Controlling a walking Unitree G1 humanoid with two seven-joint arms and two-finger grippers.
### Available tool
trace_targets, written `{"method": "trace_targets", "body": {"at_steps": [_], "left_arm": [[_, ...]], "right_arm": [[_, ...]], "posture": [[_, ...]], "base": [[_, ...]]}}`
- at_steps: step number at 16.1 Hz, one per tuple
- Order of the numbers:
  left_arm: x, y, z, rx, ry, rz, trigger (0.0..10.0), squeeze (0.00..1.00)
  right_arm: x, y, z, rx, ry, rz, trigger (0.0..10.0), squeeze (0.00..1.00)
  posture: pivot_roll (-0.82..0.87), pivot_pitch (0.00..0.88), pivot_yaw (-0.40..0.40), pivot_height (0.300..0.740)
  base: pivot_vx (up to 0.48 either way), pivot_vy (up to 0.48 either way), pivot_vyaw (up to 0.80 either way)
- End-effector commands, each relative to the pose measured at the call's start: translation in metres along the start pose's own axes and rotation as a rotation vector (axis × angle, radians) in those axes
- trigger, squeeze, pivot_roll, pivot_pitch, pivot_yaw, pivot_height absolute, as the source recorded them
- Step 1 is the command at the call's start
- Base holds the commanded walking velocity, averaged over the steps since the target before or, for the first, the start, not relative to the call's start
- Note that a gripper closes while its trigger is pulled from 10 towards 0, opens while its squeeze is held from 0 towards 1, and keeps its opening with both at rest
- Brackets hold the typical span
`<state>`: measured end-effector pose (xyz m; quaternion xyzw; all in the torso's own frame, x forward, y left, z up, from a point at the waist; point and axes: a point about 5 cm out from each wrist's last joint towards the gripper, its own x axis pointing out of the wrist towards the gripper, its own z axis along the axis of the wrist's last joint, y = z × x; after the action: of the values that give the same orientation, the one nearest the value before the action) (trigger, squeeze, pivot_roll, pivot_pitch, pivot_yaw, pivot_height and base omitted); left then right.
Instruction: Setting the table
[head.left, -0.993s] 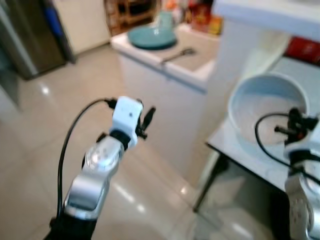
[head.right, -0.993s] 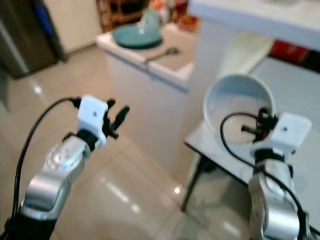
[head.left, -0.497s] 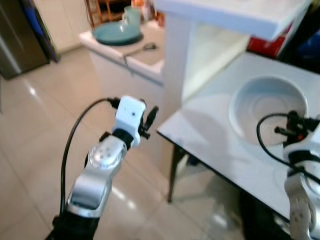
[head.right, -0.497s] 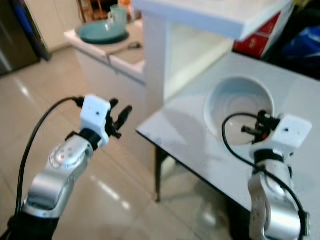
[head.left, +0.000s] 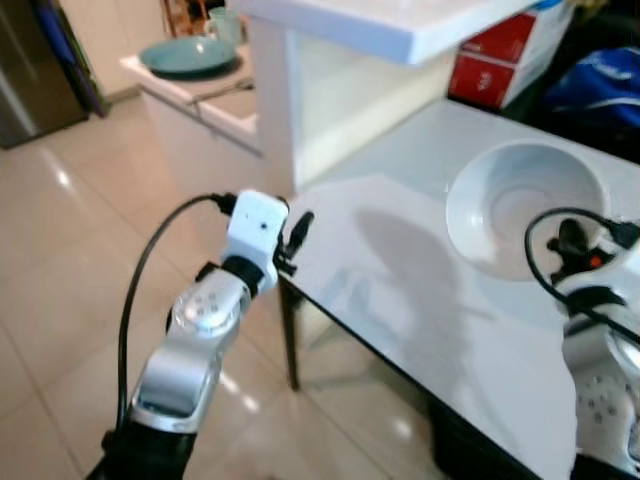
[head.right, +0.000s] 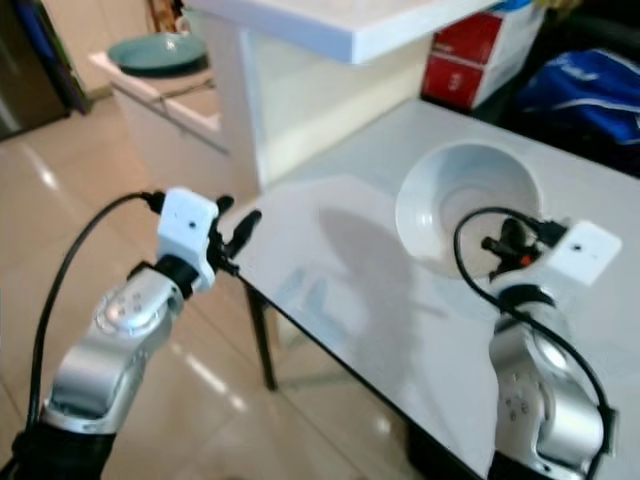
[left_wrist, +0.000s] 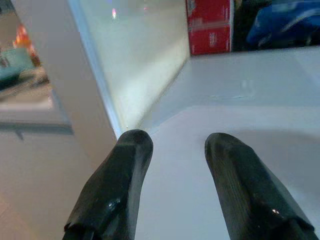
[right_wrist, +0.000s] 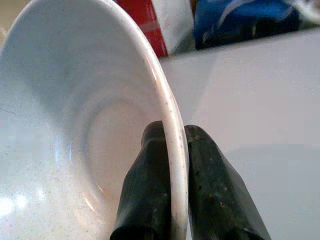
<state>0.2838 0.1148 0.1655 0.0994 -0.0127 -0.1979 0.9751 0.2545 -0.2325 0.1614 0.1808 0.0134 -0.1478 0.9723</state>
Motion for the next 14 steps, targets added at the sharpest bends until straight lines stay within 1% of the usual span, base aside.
{"method": "trace_targets", "body": {"at_steps": [1,2,3,4,5,6,7,9,10,11,12,13,14], "left_arm": [[0.000,0.002,0.004,0.013,-0.012,0.002,10.0,0.00],[-0.001,-0.003,0.004,-0.034,-0.011,-0.050,10.0,0.00],[-0.002,-0.006,0.004,-0.048,-0.016,-0.083,10.0,0.00],[-0.006,-0.013,0.006,-0.067,-0.029,-0.163,10.0,0.00],[-0.021,-0.030,0.005,-0.083,-0.013,-0.403,10.0,0.00],[-0.025,-0.033,0.003,-0.093,0.010,-0.468,10.0,0.00],[-0.036,-0.038,-0.001,-0.100,0.059,-0.609,10.0,0.00],[-0.039,-0.037,-0.003,-0.098,0.085,-0.652,10.0,0.00],[-0.039,-0.035,-0.003,-0.092,0.095,-0.660,10.0,0.00],[-0.041,-0.033,-0.003,-0.093,0.108,-0.678,10.0,0.00],[-0.042,-0.031,-0.003,-0.086,0.118,-0.697,10.0,0.00],[-0.043,-0.031,-0.003,-0.085,0.121,-0.701,10.0,0.00],[-0.044,-0.031,-0.003,-0.087,0.123,-0.711,10.0,0.00]], "right_arm": [[0.003,0.007,0.005,0.023,-0.002,0.021,10.0,0.00],[0.005,0.009,0.001,0.057,0.074,0.030,10.0,0.00],[0.005,0.010,-0.001,0.069,0.120,0.035,10.0,0.00],[0.006,0.010,-0.004,0.077,0.165,0.032,10.0,0.00],[0.007,0.011,-0.010,0.122,0.245,0.031,10.0,0.00],[0.007,0.012,-0.012,0.139,0.266,0.031,10.0,0.00],[0.010,0.012,-0.018,0.217,0.313,0.027,10.0,0.00],[0.016,0.008,-0.021,0.290,0.346,-0.014,10.0,0.00],[0.021,0.006,-0.022,0.353,0.365,-0.040,10.0,0.00],[0.026,0.007,-0.020,0.383,0.383,-0.034,10.0,0.00],[0.032,0.009,-0.019,0.378,0.398,-0.038,10.0,0.00],[0.034,0.008,-0.018,0.370,0.401,-0.047,10.0,0.00],[0.038,0.007,-0.017,0.354,0.401,-0.077,10.0,0.00]], "posture": [[-0.01,0.028,0.031,0.740],[-0.01,0.028,0.031,0.740],[-0.01,0.028,0.031,0.740],[-0.01,0.028,0.031,0.740],[-0.01,0.029,0.033,0.740],[-0.01,0.029,0.033,0.740],[-0.01,0.032,0.036,0.740],[-0.01,0.031,0.038,0.740],[0.00,0.030,0.037,0.740],[0.00,0.028,0.036,0.740],[0.00,0.028,0.036,0.740],[0.00,0.026,0.033,0.740],[0.00,0.028,0.031,0.740]], "base": [[0.000,-0.480,0.00],[0.000,0.000,0.00],[0.000,0.000,0.00],[0.000,0.000,0.00],[0.000,0.000,0.00],[0.000,0.000,0.00],[0.000,0.000,0.00],[0.000,0.000,0.00],[0.000,0.000,0.00],[0.000,0.000,0.00],[0.000,0.000,0.00],[0.000,0.000,0.00],[0.000,0.000,0.00]]}}
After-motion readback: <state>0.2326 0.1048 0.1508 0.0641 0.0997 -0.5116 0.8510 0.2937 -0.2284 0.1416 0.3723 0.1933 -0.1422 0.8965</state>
